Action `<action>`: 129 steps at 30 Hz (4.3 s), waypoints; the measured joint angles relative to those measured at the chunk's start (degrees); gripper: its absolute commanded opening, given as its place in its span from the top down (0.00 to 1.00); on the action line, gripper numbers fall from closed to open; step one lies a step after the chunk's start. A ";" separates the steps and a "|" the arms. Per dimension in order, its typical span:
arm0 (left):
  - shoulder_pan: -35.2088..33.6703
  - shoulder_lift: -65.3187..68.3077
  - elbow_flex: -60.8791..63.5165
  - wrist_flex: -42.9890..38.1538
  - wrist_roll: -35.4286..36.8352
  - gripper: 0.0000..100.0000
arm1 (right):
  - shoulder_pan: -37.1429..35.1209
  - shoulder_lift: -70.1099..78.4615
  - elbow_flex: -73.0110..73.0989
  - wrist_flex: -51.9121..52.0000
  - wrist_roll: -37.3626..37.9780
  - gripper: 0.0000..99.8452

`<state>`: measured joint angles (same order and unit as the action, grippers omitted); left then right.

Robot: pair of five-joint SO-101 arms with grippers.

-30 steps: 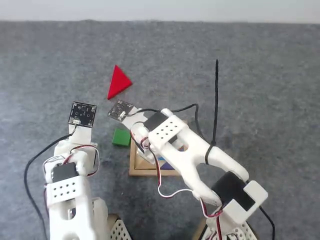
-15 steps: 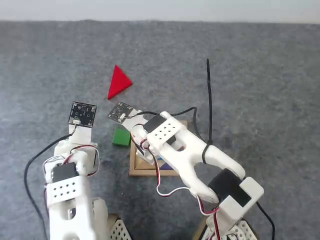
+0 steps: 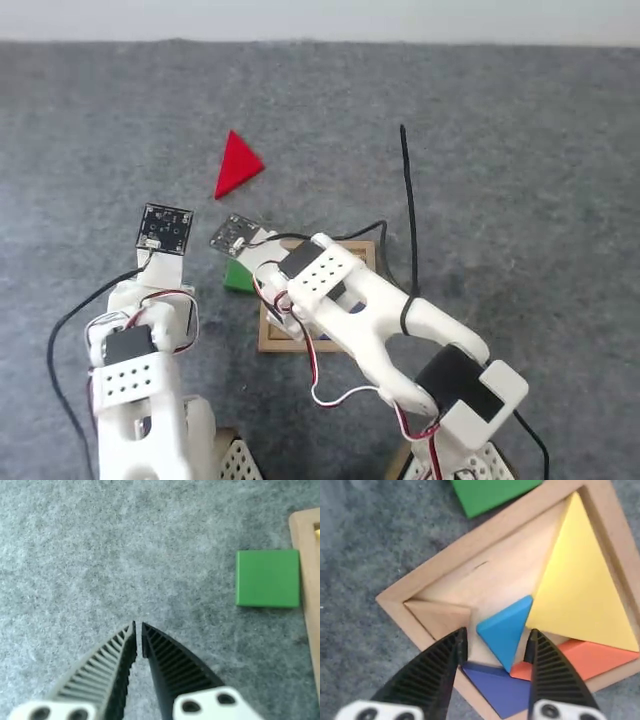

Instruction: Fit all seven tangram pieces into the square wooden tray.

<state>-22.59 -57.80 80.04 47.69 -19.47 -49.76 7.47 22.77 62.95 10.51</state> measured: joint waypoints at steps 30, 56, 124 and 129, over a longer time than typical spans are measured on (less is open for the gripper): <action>0.00 0.00 0.00 0.00 0.00 0.98 | 3.43 5.98 -5.10 3.25 4.92 0.82; 0.00 0.00 0.00 0.00 0.00 0.98 | 2.99 7.74 -10.99 4.22 2.37 0.86; 0.00 0.00 0.00 0.00 0.00 0.98 | -2.81 16.09 -23.03 10.81 -7.21 0.80; 0.00 0.00 0.00 0.00 0.00 0.98 | -3.96 16.09 -23.03 12.40 -6.51 0.80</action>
<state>-22.59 -57.80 80.04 47.69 -19.47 -53.71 23.56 -0.26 75.34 4.00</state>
